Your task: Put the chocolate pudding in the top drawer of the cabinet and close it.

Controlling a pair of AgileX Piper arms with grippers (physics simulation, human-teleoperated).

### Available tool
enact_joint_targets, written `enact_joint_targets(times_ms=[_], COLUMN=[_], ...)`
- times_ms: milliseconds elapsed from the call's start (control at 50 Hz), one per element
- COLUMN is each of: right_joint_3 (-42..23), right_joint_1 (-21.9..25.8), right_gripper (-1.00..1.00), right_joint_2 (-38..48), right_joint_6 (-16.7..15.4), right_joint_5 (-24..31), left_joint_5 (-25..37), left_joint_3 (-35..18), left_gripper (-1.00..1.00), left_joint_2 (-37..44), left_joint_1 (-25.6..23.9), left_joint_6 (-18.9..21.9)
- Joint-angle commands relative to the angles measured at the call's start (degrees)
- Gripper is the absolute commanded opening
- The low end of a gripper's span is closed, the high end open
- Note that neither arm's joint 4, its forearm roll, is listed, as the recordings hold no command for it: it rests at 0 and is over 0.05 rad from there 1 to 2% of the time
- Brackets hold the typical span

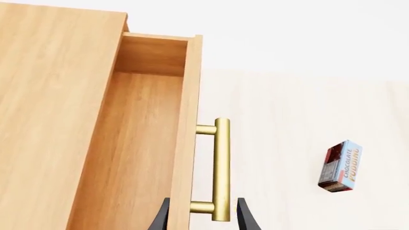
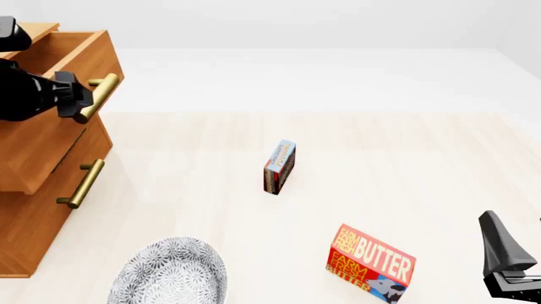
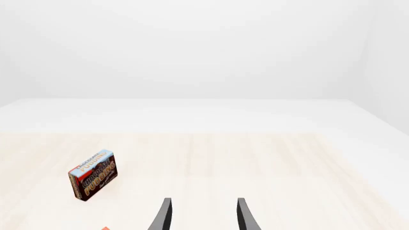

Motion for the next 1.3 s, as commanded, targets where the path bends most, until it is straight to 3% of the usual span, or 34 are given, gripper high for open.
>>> enact_joint_targets(times_ms=[20, 1300], right_joint_3=[0.0, 0.0], right_joint_1=[0.0, 0.0], right_gripper=[1.00, 1.00], right_joint_2=[0.0, 0.0], right_joint_6=[0.0, 0.0], right_joint_5=[0.0, 0.0], left_joint_5=[-0.1, -3.8], left_joint_3=[0.0, 1.2], left_gripper=[1.00, 1.00], left_joint_2=[1.1, 0.7], left_joint_1=[-0.9, -7.4], left_joint_6=[0.1, -3.0])
